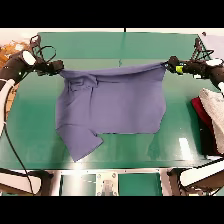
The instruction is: Fold the shirts.
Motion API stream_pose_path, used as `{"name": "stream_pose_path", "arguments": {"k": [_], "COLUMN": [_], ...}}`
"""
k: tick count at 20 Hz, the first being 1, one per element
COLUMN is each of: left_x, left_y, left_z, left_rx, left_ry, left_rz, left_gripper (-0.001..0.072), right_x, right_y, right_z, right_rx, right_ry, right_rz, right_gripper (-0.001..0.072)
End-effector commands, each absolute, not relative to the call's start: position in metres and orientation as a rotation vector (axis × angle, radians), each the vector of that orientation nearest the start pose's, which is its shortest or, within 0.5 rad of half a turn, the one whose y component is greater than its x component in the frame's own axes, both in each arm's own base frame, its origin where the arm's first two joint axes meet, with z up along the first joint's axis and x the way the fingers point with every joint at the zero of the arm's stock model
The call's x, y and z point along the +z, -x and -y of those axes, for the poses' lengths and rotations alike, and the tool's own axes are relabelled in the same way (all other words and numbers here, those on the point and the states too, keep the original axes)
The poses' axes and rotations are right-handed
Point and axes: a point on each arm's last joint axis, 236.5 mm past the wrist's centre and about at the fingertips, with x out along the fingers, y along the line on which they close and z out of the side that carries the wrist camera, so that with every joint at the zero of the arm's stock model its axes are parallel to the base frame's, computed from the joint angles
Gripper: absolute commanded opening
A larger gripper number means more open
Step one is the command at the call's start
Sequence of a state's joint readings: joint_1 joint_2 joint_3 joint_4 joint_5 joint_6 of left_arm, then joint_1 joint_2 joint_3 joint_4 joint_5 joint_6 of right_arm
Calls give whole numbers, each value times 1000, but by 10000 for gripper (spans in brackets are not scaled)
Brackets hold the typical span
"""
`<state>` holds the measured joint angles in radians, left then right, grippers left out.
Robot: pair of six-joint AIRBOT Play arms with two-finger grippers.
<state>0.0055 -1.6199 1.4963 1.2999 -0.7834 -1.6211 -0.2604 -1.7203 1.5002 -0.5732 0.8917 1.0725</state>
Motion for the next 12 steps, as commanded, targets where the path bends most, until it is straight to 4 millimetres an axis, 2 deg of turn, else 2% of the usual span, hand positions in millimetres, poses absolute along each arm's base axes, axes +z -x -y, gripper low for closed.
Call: {"name": "stream_pose_path", "arguments": {"k": [1,2,4,6,7,8,9,10,11,12], "left_x": [54,74,98,97,90,82,77,75,77,80], "left_y": [-546,-549,-556,-558,-558,-557,-553,-547,-538,-527], "left_z": [43,43,43,43,46,46,47,45,40,33], "left_rx": [-78,-84,-91,-92,-96,-97,-98,-97,-95,-89], "left_ry": [313,312,308,314,328,327,326,322,320,318], "left_rz": [-875,-833,-781,-778,-794,-821,-845,-872,-911,-955], "left_gripper": [22,22,22,23,24,141,587,665,647,646], "right_x": [54,67,78,73,68,66,66,70,72,73], "right_y": [-550,-550,-548,-547,-546,-546,-546,-543,-536,-526], "right_z": [-14,-14,-14,-16,-17,-18,-14,-6,5,17], "right_rx": [361,361,364,364,365,364,357,340,324,323], "right_ry": [-615,-604,-593,-599,-602,-604,-615,-654,-699,-725], "right_rz": [-820,-795,-775,-786,-797,-802,-802,-812,-832,-857], "right_gripper": [16,17,17,18,45,262,403,402,346,161]}}
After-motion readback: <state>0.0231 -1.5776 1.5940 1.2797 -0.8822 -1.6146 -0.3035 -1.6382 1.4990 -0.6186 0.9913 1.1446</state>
